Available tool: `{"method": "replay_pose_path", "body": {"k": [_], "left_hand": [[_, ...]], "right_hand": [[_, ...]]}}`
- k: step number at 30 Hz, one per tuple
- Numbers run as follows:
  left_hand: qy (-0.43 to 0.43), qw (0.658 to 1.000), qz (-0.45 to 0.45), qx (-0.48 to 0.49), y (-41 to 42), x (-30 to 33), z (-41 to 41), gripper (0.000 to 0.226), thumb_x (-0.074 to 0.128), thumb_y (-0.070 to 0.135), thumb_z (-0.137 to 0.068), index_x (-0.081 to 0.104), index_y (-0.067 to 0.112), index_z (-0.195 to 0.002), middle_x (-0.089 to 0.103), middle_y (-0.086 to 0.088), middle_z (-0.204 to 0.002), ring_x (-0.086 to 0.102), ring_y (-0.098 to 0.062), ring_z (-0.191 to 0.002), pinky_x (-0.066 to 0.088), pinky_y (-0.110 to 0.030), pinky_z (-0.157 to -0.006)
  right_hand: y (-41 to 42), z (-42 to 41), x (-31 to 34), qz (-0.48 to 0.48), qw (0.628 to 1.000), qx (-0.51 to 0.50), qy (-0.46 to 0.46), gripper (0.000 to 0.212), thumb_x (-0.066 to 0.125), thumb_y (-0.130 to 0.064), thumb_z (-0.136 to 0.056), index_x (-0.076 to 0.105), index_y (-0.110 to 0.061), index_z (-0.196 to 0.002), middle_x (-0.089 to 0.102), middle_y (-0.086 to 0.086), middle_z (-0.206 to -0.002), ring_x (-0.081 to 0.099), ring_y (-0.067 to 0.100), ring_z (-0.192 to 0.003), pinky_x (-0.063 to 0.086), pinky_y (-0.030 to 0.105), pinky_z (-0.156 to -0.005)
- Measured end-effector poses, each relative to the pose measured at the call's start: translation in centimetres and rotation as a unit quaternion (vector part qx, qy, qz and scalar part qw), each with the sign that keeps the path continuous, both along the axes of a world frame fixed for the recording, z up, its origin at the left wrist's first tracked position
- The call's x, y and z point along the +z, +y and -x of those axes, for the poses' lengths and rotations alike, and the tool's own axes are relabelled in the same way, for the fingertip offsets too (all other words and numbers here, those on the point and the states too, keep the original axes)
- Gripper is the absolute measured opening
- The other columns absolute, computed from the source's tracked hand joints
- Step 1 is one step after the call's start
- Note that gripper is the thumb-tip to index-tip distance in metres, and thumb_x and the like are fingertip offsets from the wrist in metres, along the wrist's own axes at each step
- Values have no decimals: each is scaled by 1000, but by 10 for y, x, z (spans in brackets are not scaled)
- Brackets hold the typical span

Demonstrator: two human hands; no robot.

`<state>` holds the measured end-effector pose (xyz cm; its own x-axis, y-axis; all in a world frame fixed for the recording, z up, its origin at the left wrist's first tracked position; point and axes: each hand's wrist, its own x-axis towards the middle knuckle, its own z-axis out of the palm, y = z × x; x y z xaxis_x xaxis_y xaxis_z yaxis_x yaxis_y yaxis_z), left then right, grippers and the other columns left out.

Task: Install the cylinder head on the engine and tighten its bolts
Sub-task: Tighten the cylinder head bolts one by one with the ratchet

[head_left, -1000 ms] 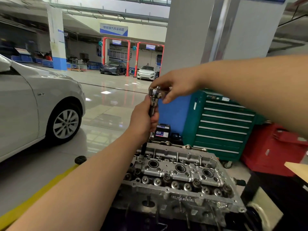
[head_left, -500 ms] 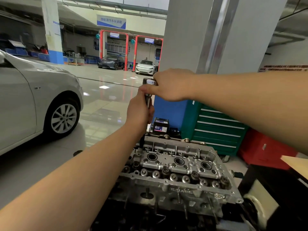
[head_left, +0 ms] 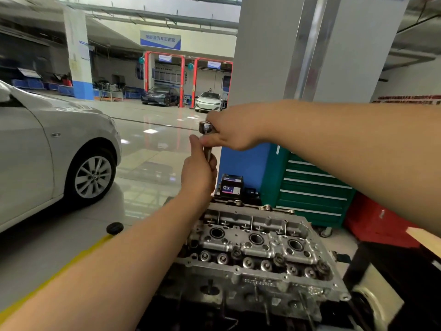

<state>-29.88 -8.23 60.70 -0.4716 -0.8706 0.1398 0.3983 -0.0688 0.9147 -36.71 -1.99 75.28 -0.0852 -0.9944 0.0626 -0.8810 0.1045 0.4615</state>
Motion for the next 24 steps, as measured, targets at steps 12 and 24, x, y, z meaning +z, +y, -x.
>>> {"method": "replay_pose_path", "body": {"k": [12, 24], "left_hand": [[-15, 998, -8, 66, 13, -3, -9, 55, 41, 51, -107, 73, 13, -83, 64, 4, -61, 53, -15, -58, 44, -31, -62], [-40, 999, 9, -28, 7, 10, -5, 46, 37, 27, -99, 40, 21, -53, 36, 0, -49, 23, -18, -44, 20, -24, -42]], "right_hand": [[3, 10, 4, -3, 971, 86, -224, 24, 43, -52, -108, 52, -33, -120, 54, -20, -103, 54, 5, -94, 40, 28, -78], [0, -12, -31, 193, 980, -1, 38, 45, 31, -52, -109, 54, -19, -127, 42, -3, -83, 47, 25, -77, 32, 34, -59]]}}
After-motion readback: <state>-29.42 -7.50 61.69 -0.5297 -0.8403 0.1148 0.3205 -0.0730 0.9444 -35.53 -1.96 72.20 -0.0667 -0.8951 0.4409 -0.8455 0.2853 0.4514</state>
